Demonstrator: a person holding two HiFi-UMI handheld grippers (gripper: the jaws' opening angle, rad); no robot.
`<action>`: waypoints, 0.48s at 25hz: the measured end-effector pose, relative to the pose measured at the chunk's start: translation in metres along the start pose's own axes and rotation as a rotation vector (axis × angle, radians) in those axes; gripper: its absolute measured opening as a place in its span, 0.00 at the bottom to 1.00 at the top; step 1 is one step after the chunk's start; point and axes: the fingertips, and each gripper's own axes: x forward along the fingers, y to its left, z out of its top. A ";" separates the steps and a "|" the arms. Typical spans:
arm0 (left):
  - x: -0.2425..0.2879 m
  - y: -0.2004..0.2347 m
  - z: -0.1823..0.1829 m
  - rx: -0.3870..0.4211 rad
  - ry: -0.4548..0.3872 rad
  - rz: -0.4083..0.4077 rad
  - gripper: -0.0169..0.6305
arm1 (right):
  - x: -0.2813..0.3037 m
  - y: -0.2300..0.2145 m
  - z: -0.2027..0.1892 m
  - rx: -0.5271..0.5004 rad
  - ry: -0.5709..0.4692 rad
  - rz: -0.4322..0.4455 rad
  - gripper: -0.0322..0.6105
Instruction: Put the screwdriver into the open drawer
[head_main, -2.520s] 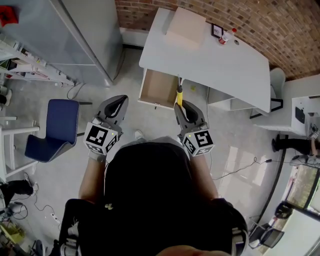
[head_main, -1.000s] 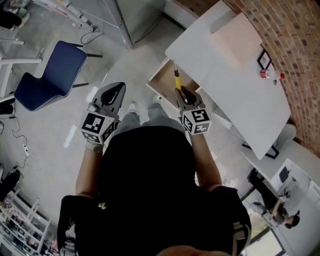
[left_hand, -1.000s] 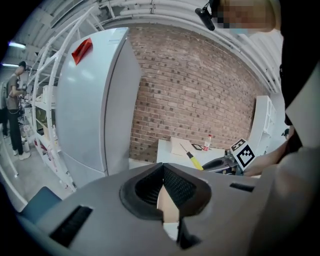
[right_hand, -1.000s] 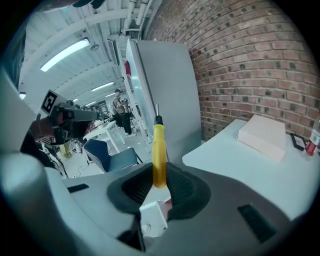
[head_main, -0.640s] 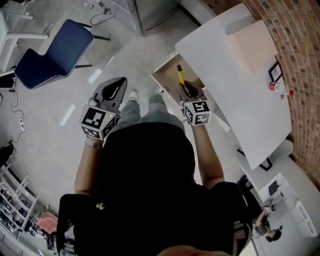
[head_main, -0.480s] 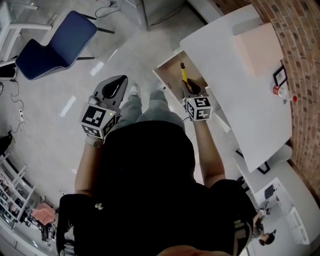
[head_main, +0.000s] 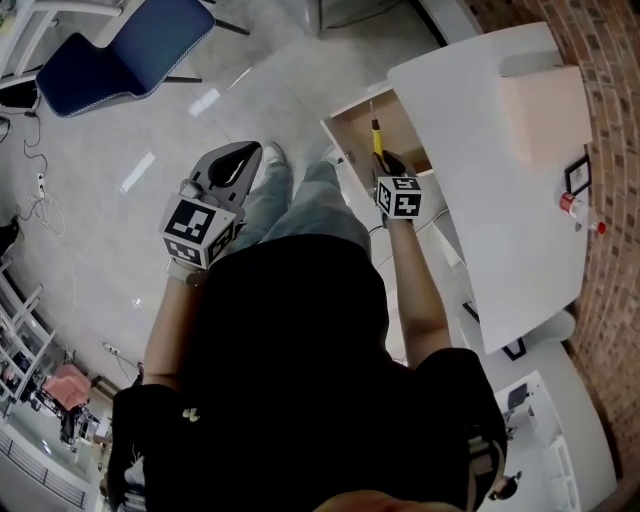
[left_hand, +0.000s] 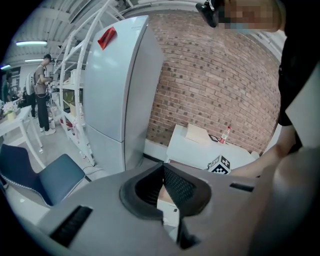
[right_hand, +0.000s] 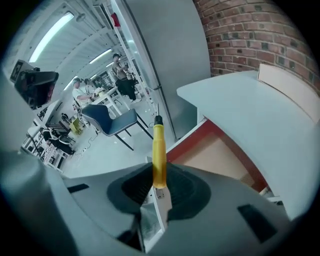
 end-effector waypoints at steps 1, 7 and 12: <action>0.001 0.001 -0.002 -0.002 0.006 0.000 0.03 | 0.007 -0.002 -0.003 0.009 0.010 -0.002 0.19; 0.005 0.008 -0.022 -0.011 0.052 0.008 0.03 | 0.043 -0.020 -0.026 0.049 0.063 -0.035 0.19; 0.008 0.017 -0.039 -0.020 0.096 0.025 0.03 | 0.071 -0.037 -0.049 0.104 0.109 -0.062 0.19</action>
